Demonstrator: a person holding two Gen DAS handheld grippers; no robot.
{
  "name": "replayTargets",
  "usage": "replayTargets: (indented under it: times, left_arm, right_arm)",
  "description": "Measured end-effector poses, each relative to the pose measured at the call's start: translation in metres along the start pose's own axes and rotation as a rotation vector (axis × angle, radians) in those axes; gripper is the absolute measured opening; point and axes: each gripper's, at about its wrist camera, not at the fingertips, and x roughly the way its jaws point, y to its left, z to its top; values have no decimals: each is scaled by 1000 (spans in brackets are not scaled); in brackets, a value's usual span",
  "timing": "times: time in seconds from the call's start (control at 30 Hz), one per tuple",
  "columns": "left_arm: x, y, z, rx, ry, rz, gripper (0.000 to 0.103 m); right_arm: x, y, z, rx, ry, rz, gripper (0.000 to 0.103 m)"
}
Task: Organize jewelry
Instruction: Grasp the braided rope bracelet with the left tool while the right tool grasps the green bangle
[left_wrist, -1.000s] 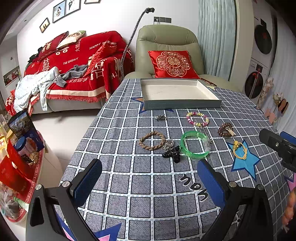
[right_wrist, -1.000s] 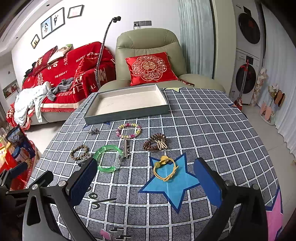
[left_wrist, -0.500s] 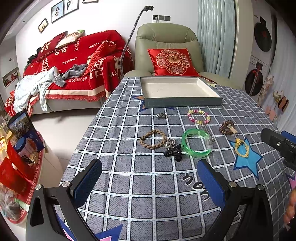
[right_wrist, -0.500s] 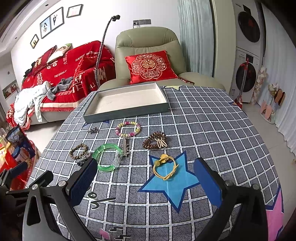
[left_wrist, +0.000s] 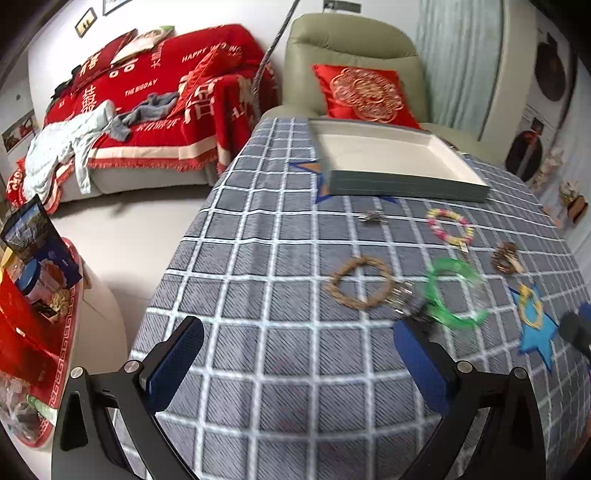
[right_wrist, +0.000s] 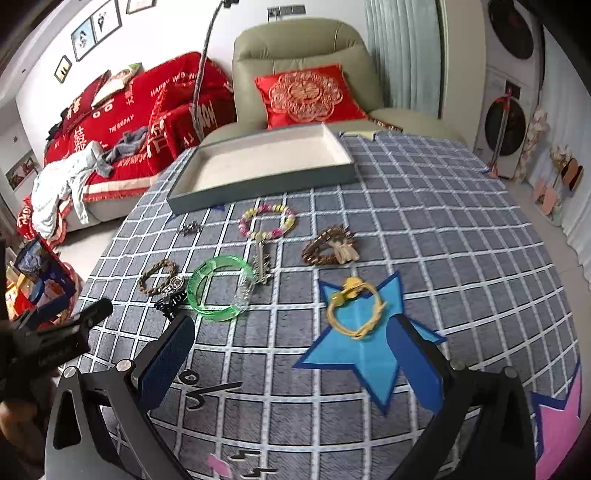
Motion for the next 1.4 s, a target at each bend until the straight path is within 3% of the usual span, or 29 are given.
replayTargets:
  times: [0.3,0.37,0.47,0.57,0.63,0.73,0.83,0.93,0.97,1.0,1.07,1.13,1.4]
  left_arm:
    - [47,1,29,55,74,-81,102]
    - [56,-1,34,72,93,-88,101]
    - [63,-3,36,87,107,-107,90]
    - [70,-6,37,100,131,-132,89]
    - [72,-10,35,121,140,-142,89]
    - [70,-21,31,186,123,-135,80]
    - [67,-28,29,220,121,-156,70]
    - [64,-34,29,255,111,-183,44]
    - [62,-37,28,275,106,-190,24]
    - [61,-40,27,293,105,-199,20]
    - [59,-38,26,285,110,-226,20]
    - [58,-35,28,252,119,-276,20]
    - [33,-27,40,190,72,-343,20]
  right_arm:
    - [48,20,16,64,121,15,102]
    - [59,23,18,77,144,12,93]
    - [76,26,19,96,188,8,88]
    - [91,31,17,96,228,-4,73]
    - [96,36,14,82,238,-26,71]
    - [98,44,14,47,240,-57,69]
    - [100,51,13,1,245,-99,61]
    - [99,55,12,-24,248,-115,41]
    - [97,54,12,-26,249,-115,34]
    - [97,54,12,-26,250,-112,31]
    - [95,50,12,-14,246,-93,12]
    - [94,47,11,3,248,-68,12]
    - [73,36,17,28,199,18,12]
